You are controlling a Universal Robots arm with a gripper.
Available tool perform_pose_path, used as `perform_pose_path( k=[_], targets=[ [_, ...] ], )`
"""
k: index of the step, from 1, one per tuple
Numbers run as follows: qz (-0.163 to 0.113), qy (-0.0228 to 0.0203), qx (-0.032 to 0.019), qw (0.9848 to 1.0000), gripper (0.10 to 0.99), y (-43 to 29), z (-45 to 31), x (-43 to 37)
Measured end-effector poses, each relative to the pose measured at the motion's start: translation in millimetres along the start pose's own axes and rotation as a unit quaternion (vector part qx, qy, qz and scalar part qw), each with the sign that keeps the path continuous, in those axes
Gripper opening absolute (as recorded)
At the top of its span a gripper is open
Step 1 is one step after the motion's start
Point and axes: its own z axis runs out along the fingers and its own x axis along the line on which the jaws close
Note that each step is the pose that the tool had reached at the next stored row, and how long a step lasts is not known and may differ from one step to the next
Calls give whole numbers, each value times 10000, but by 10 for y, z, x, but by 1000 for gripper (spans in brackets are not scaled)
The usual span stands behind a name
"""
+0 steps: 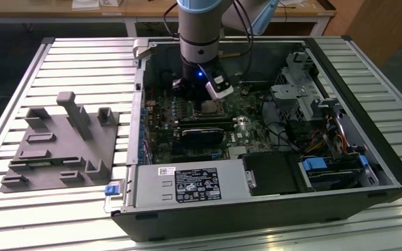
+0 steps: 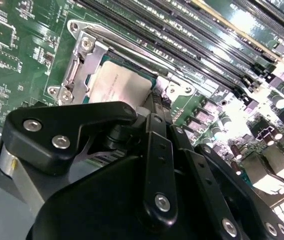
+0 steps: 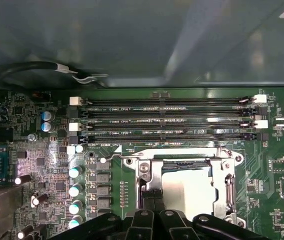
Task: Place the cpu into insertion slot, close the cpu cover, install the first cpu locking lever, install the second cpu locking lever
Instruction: 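Close the cpu cover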
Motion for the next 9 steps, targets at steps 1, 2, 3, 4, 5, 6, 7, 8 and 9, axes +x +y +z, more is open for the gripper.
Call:
perform_pose_path(
  k=[1,2,3,4,5,6,7,8,9],
  targets=[
    [1,0,1,10000,106,0,0,-8],
    [1,0,1,10000,106,0,0,-15],
    [0,0,0,10000,106,1,0,-21],
    [1,0,0,10000,106,1,1,-25],
    [0,0,0,10000,106,2,1,-29],
    [1,-1,0,10000,106,3,2,-33],
    [0,0,0,10000,106,3,1,-36],
    [0,0,0,10000,106,3,2,-39],
    [1,0,0,10000,106,3,2,-40]
  ],
)
